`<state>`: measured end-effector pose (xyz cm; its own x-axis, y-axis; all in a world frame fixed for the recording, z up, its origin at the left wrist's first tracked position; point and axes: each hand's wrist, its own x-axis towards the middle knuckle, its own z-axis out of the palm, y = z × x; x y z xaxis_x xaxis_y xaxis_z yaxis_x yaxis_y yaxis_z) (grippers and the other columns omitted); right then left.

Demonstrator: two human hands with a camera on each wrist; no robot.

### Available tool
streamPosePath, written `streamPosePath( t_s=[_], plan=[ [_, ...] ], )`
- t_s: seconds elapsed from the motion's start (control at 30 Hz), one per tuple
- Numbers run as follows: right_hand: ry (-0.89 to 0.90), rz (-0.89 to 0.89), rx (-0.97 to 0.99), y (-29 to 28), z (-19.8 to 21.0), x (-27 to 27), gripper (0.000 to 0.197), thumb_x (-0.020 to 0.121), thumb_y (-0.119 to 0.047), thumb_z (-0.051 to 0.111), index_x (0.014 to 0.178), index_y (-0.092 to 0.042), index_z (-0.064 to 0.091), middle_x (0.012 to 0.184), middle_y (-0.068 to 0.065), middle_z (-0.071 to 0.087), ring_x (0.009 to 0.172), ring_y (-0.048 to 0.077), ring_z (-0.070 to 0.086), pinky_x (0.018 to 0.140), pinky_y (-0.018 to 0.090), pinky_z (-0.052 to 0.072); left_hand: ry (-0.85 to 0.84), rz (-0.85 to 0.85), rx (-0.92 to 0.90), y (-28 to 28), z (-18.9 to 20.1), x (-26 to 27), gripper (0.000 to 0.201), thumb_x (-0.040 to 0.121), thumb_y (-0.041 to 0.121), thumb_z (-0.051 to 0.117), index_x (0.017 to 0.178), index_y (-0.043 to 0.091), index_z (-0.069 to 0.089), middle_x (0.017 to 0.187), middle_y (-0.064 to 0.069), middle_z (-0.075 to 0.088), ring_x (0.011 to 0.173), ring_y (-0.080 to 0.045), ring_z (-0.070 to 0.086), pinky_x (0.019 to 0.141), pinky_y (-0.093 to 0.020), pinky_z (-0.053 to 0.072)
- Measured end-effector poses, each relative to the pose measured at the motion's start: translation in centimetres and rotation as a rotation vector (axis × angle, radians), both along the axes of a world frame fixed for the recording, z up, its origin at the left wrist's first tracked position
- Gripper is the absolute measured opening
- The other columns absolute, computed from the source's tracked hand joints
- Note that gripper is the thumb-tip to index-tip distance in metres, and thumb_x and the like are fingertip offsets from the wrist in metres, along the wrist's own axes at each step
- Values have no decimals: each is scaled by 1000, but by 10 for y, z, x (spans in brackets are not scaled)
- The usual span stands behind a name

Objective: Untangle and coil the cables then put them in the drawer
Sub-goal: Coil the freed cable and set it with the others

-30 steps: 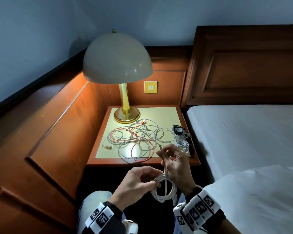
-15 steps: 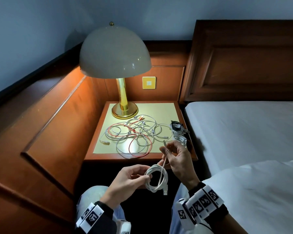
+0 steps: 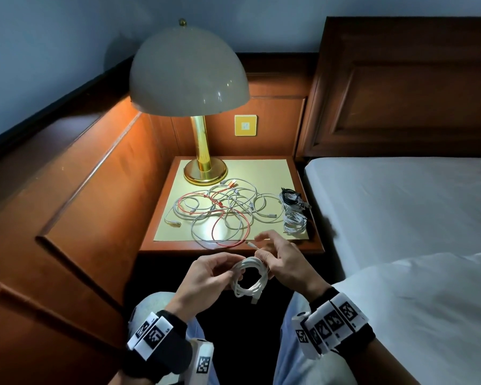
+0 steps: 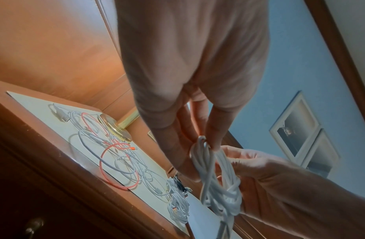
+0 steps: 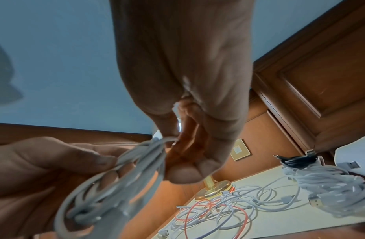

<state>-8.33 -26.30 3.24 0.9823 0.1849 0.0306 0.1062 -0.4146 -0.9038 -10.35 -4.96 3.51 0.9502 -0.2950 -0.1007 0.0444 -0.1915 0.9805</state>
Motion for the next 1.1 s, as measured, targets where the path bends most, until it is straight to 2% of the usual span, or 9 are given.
streamPosePath(
  t_s=[0.07,0.2,0.3,0.4,0.5,0.73,0.87,0.97,1.1],
  plan=[
    [27,-2,50,-1,2,1,3,96,-13,65,99,-15,67,81,1,70,66,10,64,58,25,54,-24,13,13,0,0,0,31,91,-3,65,107,20,78,100,-4,78,95,-26,73,92,-51,58],
    [68,68,49,-1,6,-1,24,101,-16,61,80,-19,73,60,-13,65,50,-2,55,51,15,41,-88,47,70,-3,-1,2,28,91,3,69,108,24,77,101,4,78,96,-17,74,91,-46,59],
    [55,95,99,-1,7,-6,40,103,-29,57,65,-26,68,53,-13,56,50,1,48,52,19,38,-121,96,95,-6,0,3,21,92,10,71,109,21,76,100,7,78,94,-12,74,91,-43,59],
    [84,124,200,-1,9,-13,32,97,-37,64,78,-14,73,63,-5,63,54,8,52,54,26,41,-144,115,107,-7,1,4,20,92,12,72,109,20,76,100,9,78,94,-8,74,91,-38,59],
    [132,136,233,0,5,-14,5,92,-8,72,90,-12,75,75,-6,71,62,-1,59,58,14,44,-136,106,95,-8,1,4,24,91,7,70,106,24,76,101,9,77,96,-10,73,91,-38,59],
    [424,30,671,5,-12,-15,32,80,-15,75,104,6,72,99,23,68,91,33,56,76,35,47,7,90,-219,-8,-2,4,18,90,5,71,106,11,73,107,-13,74,104,-33,70,85,-39,60],
    [543,80,955,11,-9,-21,25,94,1,56,114,12,66,98,17,71,87,21,69,79,29,57,97,96,-398,-12,-3,1,25,83,10,73,106,0,71,113,-20,73,103,-30,71,86,-36,61],
    [528,54,974,15,-11,-22,29,93,-1,57,117,13,64,101,18,72,84,18,70,77,27,57,131,103,-428,-11,-5,1,26,86,10,71,109,-1,71,112,-21,73,101,-30,71,82,-34,61],
    [479,-34,936,19,-19,-23,23,89,-7,63,106,5,72,96,19,66,75,16,63,72,27,55,161,65,-357,-5,-2,1,27,88,4,70,115,3,72,114,-17,74,107,-33,70,94,-42,58]
  ],
)
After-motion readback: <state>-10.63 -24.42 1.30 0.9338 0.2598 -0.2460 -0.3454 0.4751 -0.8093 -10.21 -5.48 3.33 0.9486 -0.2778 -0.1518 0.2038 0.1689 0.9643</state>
